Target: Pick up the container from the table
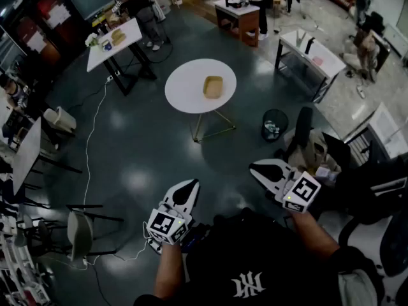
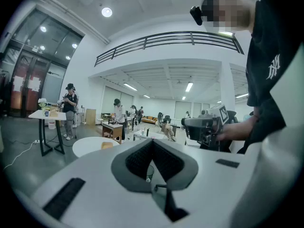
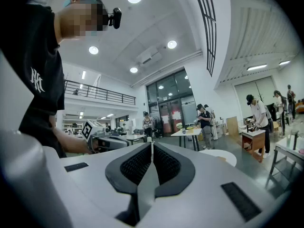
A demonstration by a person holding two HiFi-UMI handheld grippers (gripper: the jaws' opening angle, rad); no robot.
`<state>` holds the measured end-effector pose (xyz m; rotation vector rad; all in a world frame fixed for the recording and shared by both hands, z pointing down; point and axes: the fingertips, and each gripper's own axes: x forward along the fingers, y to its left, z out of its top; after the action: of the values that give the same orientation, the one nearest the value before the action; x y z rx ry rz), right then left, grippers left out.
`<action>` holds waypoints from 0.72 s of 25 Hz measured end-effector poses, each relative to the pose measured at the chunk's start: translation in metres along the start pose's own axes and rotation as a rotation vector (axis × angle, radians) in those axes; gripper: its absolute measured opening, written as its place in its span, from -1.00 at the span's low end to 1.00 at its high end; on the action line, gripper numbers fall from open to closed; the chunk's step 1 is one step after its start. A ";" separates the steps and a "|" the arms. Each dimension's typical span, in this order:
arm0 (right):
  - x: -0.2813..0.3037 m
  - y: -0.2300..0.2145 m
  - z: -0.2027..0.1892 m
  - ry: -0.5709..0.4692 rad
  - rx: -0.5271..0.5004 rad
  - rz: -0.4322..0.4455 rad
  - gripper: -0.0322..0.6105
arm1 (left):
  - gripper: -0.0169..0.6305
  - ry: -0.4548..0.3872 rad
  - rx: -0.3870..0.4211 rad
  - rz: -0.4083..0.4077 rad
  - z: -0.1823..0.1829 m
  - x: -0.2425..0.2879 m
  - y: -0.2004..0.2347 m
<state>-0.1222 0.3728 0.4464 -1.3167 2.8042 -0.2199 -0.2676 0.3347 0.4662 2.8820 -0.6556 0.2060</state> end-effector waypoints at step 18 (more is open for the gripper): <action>-0.051 -0.041 -0.008 0.028 0.013 0.077 -0.77 | -0.95 0.057 0.002 0.035 0.017 0.052 -0.033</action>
<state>-0.0590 0.3875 0.4586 -1.2094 2.8643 -0.2553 -0.2047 0.3386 0.4544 2.8561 -0.6969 0.2928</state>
